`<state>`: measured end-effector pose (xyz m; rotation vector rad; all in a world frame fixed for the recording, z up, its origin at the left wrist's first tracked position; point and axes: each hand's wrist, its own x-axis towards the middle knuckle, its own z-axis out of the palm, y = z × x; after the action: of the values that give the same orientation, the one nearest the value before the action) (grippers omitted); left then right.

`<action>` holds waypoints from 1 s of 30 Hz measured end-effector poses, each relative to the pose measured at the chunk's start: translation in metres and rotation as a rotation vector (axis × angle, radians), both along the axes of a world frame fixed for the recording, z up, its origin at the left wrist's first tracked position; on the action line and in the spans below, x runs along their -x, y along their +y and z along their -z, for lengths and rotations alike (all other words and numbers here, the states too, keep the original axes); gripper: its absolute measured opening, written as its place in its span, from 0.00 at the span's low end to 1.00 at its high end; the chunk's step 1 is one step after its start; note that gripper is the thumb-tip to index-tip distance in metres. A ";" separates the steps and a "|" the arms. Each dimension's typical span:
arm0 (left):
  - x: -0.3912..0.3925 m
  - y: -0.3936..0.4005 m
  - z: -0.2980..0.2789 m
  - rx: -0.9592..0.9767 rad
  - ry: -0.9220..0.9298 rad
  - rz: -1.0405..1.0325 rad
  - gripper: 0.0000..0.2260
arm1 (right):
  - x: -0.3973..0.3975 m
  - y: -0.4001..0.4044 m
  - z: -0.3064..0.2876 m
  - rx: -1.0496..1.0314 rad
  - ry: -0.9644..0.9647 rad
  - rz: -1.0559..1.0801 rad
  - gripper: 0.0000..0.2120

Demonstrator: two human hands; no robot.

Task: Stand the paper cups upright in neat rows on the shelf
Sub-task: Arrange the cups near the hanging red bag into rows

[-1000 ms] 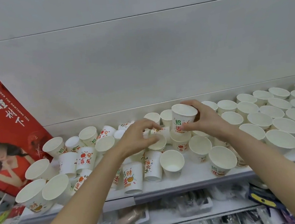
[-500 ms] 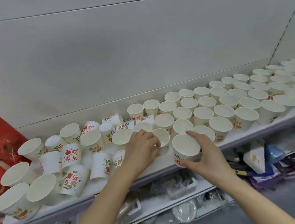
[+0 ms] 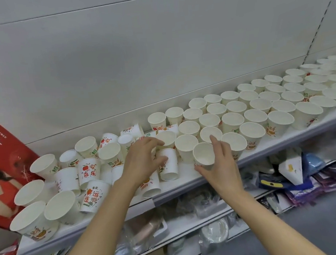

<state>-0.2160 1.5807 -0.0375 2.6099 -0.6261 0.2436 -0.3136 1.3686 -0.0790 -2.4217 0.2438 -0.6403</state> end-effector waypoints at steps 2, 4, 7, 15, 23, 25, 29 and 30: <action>0.004 0.003 0.004 -0.043 0.011 0.022 0.19 | 0.003 -0.004 0.000 0.066 -0.056 -0.008 0.41; 0.007 0.001 0.007 -0.082 0.016 0.023 0.21 | 0.004 -0.008 0.001 0.121 -0.090 -0.036 0.37; 0.008 -0.007 0.007 -0.130 0.002 -0.001 0.22 | 0.001 -0.012 0.002 0.171 -0.106 -0.095 0.34; 0.012 0.016 -0.012 0.090 -0.021 -0.268 0.11 | -0.010 -0.005 -0.010 0.248 -0.359 -0.290 0.21; 0.054 0.038 0.001 -0.086 0.140 -0.224 0.23 | -0.042 0.037 -0.021 0.377 -0.132 -0.480 0.21; 0.055 0.036 0.003 -0.118 0.132 -0.238 0.24 | -0.048 0.039 -0.024 0.412 -0.138 -0.480 0.21; 0.053 0.034 0.001 -0.154 0.138 -0.254 0.23 | -0.051 0.029 -0.023 0.399 -0.220 -0.454 0.20; 0.053 0.033 0.000 -0.167 0.147 -0.250 0.24 | -0.050 0.027 -0.021 0.394 -0.233 -0.448 0.20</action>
<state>-0.2685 1.6133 -0.0376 2.8344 -0.2790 0.0765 -0.2632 1.3956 -0.0576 -2.6054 -0.5547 -0.8050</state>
